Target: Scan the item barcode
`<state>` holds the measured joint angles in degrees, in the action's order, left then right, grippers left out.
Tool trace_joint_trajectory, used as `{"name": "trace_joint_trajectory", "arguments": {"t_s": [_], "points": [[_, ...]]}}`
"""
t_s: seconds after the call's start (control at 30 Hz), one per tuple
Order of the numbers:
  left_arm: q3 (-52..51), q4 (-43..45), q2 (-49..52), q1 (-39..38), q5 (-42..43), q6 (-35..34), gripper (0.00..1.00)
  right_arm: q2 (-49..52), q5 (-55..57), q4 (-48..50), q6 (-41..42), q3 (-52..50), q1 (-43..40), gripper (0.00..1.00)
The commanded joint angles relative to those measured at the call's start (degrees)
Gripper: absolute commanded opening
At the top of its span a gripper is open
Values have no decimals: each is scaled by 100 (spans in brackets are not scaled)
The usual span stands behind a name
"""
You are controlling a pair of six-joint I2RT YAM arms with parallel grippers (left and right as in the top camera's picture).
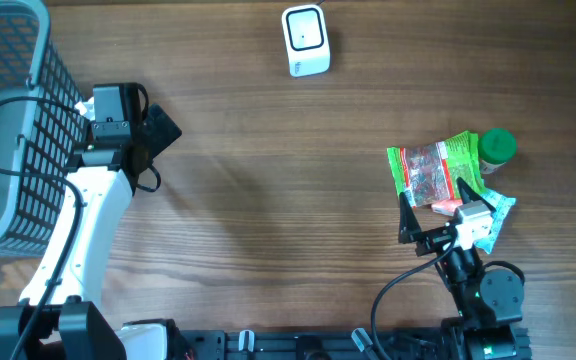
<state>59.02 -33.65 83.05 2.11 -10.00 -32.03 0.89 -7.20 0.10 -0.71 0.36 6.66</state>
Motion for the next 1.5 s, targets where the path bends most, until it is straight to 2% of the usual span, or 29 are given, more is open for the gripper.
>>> {"name": "trace_joint_trajectory", "arguments": {"t_s": [0.0,0.47,1.47], "points": [[55,0,0,26,9,28,100,-70,94,26,74,-7,-323,100],[55,0,0,26,9,28,100,-70,590,13,245,-7,-525,100],[55,0,0,26,9,28,100,-68,442,4,236,-7,-525,100]]}}
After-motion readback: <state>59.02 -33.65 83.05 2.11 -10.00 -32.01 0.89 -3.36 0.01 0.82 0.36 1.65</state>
